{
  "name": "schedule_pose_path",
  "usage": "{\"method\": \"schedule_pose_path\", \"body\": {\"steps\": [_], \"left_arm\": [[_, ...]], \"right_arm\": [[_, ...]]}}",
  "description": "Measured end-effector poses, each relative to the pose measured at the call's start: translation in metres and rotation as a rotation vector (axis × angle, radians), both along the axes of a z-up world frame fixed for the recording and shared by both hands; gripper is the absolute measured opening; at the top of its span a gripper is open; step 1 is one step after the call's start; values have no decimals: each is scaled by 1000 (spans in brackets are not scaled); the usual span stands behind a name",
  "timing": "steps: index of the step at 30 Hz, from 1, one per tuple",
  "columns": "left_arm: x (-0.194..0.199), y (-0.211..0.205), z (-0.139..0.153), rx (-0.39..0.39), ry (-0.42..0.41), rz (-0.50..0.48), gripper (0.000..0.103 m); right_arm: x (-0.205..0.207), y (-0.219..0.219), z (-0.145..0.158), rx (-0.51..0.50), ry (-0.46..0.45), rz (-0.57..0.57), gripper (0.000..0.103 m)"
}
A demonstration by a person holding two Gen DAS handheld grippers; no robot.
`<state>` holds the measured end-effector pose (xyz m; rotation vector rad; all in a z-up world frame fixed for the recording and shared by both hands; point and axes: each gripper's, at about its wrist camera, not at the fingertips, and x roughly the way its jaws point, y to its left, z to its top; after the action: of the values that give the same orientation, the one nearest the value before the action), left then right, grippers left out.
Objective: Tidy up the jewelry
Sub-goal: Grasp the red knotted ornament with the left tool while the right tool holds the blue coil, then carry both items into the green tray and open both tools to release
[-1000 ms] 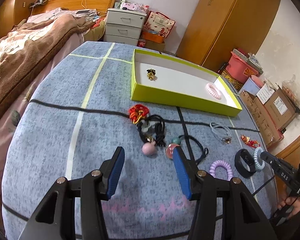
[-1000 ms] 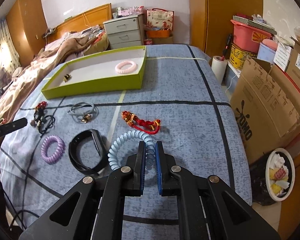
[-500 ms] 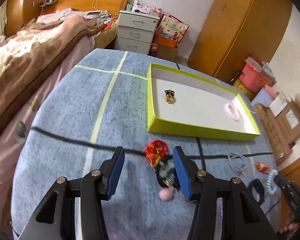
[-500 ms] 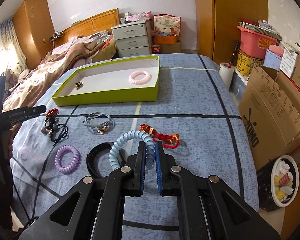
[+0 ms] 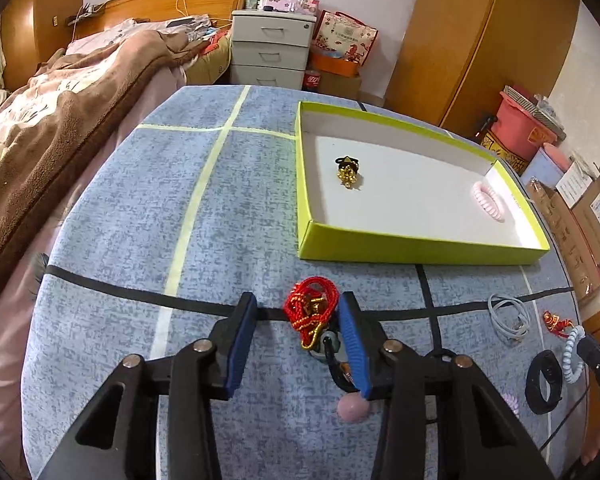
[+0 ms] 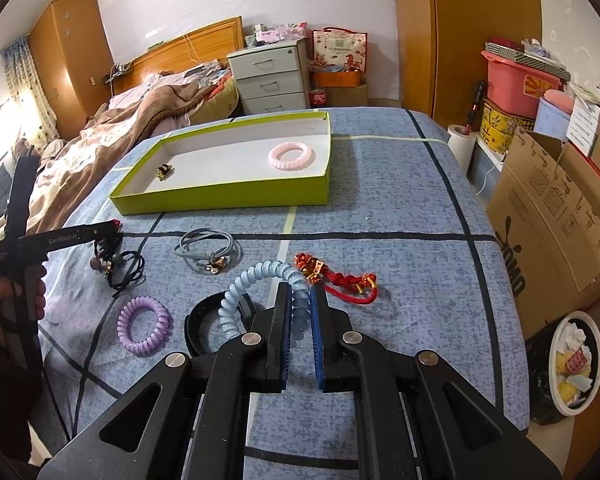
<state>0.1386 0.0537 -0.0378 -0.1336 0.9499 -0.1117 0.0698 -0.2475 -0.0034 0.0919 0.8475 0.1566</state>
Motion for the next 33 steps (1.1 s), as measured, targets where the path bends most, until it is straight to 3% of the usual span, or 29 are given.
{"method": "schedule_pose_path", "body": {"steps": [5,12,25,33], "left_arm": [[0,1,0,5,0,-8,27],[-2,5,1,-13,-6,-1,19],[-10,26,14,-80,-51,56,17],[-12,22,34,-65,-98,32,17]], "right_arm": [[2,3,-1,4,2,8,10],[2,2,-1,7,-1,7,10],[1,2,1,17,-5,8,10],[9,6,15,31,-27,9,10]]}}
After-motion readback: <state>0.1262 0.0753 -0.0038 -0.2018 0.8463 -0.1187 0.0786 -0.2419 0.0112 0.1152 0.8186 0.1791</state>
